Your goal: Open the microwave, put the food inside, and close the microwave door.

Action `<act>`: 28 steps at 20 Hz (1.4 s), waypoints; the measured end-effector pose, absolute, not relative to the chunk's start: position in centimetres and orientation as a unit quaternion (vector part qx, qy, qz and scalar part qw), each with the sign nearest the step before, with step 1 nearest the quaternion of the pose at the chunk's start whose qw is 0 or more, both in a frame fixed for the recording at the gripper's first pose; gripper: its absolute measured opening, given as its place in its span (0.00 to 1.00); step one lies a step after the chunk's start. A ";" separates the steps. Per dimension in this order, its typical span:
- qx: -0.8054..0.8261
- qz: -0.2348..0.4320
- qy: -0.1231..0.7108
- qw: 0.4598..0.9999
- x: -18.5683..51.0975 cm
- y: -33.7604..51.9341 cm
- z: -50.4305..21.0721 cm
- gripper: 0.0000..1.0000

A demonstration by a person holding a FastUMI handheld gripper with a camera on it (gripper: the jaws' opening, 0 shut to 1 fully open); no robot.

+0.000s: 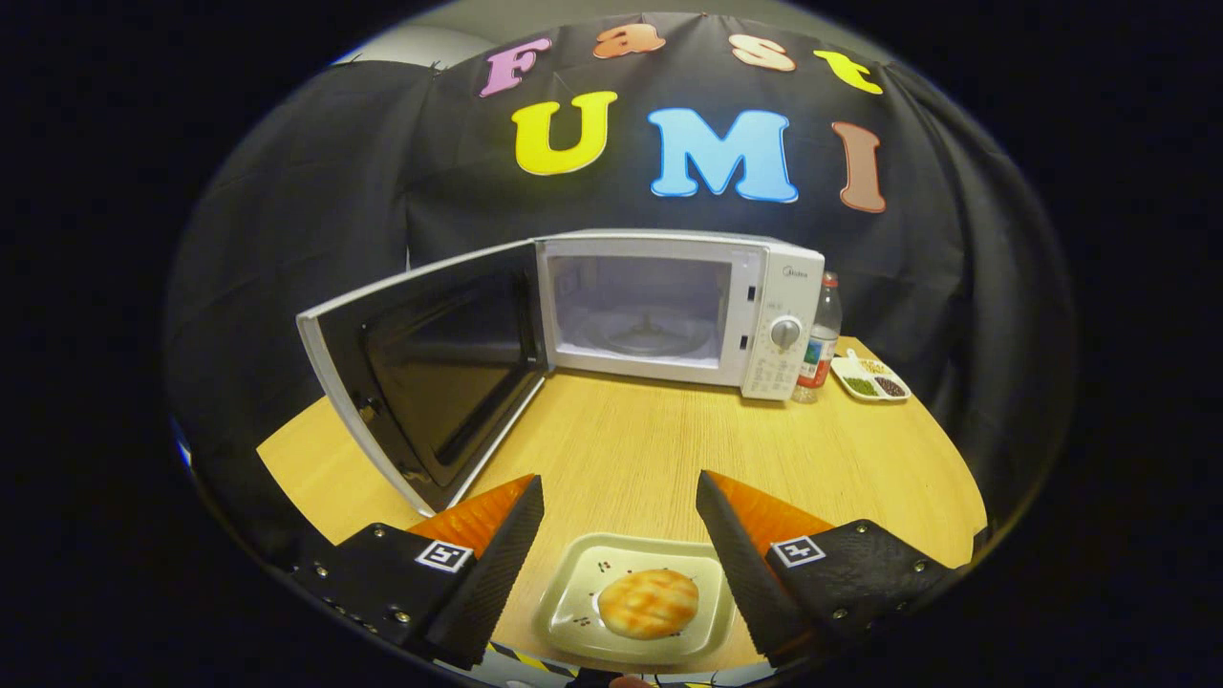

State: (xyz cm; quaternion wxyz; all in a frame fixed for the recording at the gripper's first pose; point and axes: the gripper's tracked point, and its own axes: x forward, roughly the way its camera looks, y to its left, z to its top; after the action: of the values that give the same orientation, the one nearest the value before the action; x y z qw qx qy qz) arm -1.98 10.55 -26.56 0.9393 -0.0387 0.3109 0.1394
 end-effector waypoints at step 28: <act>-0.024 0.120 0.466 0.876 -6.0 7.9 -34.9 0.70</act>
State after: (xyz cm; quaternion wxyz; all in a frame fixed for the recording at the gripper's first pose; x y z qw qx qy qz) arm -5.95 7.95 -34.90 0.8762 -0.0238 0.4661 0.1203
